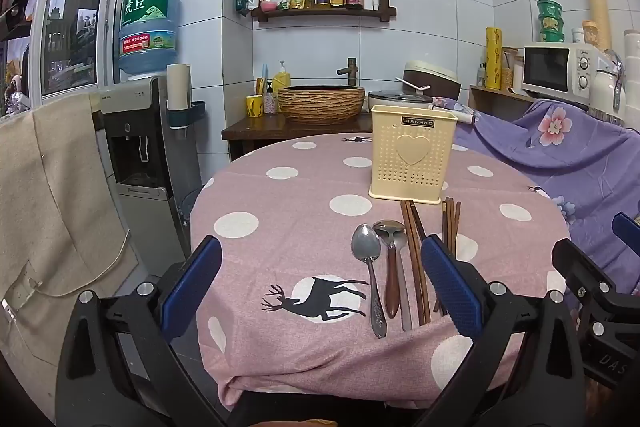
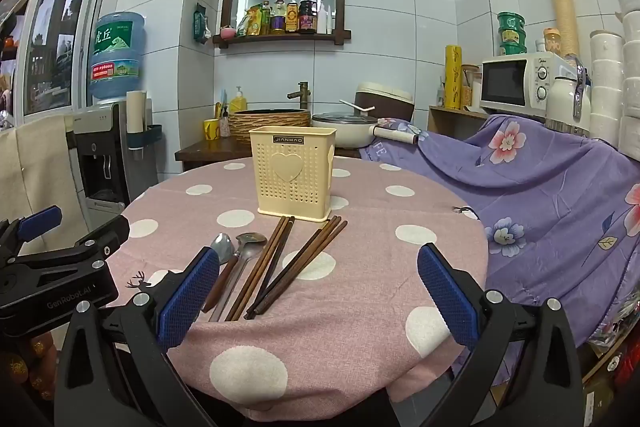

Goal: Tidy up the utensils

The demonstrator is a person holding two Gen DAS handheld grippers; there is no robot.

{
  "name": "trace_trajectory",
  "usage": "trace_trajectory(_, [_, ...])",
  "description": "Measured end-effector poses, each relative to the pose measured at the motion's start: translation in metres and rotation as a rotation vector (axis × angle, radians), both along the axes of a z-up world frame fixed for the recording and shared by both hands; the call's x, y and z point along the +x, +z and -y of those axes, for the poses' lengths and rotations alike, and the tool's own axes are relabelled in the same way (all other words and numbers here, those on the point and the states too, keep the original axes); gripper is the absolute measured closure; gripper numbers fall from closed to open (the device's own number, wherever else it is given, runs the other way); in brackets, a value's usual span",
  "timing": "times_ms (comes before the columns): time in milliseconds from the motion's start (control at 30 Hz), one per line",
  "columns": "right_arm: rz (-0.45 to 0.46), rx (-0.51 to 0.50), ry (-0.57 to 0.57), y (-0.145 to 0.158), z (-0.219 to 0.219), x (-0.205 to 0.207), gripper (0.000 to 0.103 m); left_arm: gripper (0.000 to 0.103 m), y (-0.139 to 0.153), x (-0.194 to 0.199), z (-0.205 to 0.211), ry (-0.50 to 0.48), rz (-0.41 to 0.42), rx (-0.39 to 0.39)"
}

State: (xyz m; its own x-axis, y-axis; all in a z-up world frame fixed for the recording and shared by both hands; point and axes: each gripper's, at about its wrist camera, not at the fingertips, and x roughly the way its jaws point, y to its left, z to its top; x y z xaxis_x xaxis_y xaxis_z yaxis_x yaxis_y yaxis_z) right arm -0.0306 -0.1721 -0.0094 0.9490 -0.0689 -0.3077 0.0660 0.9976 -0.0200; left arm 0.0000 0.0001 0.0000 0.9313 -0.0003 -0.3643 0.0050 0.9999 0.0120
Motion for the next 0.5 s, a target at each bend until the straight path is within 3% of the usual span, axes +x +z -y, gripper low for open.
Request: trace_trajectory(500, [0.003, -0.004, 0.0, 0.0, -0.001, 0.0, 0.006, 0.005, -0.011, 0.001, -0.002, 0.002, 0.001, -0.006])
